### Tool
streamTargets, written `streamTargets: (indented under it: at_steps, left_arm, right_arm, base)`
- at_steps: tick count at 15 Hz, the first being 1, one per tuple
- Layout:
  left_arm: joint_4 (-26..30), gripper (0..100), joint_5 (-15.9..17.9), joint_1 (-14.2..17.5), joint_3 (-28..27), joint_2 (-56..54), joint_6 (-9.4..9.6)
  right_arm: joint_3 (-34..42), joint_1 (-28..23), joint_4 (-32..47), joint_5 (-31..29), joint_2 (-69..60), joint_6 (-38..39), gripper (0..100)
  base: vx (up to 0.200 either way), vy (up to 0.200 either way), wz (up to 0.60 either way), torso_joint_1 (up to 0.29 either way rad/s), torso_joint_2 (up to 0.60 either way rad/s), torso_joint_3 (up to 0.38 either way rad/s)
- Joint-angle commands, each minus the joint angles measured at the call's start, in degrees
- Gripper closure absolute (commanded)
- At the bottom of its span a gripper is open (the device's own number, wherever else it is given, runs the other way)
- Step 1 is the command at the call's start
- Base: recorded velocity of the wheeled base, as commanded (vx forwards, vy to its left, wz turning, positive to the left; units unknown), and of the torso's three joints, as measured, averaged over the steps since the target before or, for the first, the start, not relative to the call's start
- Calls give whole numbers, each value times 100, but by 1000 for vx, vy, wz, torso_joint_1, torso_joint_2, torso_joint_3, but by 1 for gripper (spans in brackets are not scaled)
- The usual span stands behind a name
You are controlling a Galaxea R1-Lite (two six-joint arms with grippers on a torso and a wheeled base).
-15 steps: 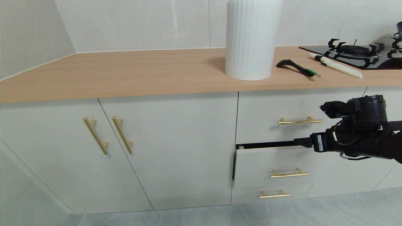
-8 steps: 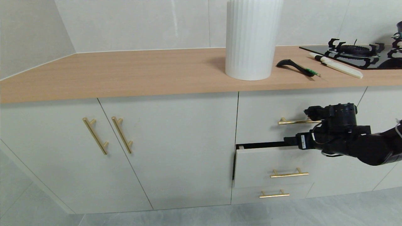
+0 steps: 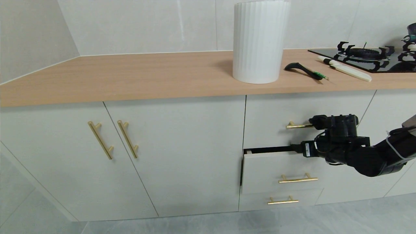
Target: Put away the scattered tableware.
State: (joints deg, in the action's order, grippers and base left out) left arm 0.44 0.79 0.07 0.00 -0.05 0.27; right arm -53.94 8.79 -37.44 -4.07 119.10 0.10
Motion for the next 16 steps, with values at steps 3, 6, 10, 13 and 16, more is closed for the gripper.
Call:
streamTargets:
  at_steps: [3,6,10,13,16]
  left_arm:
    - [0,0,0,1,0,5,0]
    - [0,0,0,1,0,5,0]
    - [0,0,0,1,0,5,0]
    - [0,0,0,1,0,5,0]
    - [0,0,0,1,0,5,0]
  right_arm:
    - [42,9,-71,20,140,-36,0]
    - [191,9,-80,29,96,-282,0]
    - [341,18,-80,38,-89,-317,0]
    - [604,132,-71,38,-370,-317,0]
    - [1017,246,-80,29,-528,-309,0]
  base:
    - [0,0,0,0,0,0]
    - [0,0,0,0,0,0]
    - [0,0,0,0,0,0]
    - [0,0,0,0,0,0]
    - [0,0,0,0,0,0]
